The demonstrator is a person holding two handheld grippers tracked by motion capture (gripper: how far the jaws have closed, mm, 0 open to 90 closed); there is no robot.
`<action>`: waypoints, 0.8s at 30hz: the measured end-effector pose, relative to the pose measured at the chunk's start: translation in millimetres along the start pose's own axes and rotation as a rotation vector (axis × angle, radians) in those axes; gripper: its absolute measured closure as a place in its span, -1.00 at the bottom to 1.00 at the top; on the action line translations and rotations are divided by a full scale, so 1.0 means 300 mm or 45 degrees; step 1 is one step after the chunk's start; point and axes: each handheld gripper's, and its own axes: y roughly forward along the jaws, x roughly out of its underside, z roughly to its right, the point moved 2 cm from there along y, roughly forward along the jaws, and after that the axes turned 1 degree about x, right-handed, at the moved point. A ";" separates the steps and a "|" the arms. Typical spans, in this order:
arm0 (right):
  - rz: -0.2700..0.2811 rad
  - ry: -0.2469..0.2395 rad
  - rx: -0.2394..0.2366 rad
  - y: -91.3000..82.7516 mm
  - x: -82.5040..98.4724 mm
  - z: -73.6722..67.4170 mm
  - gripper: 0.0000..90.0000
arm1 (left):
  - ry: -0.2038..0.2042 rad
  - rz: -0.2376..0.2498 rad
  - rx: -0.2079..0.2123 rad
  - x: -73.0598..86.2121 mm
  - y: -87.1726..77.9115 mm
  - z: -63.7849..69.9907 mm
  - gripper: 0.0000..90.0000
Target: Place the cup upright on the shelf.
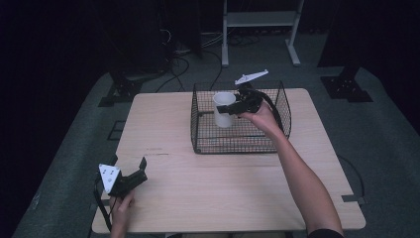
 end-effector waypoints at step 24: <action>-0.070 0.051 -0.038 0.116 0.054 0.087 -0.56 | -0.004 0.001 0.002 0.000 0.000 -0.001 -1.00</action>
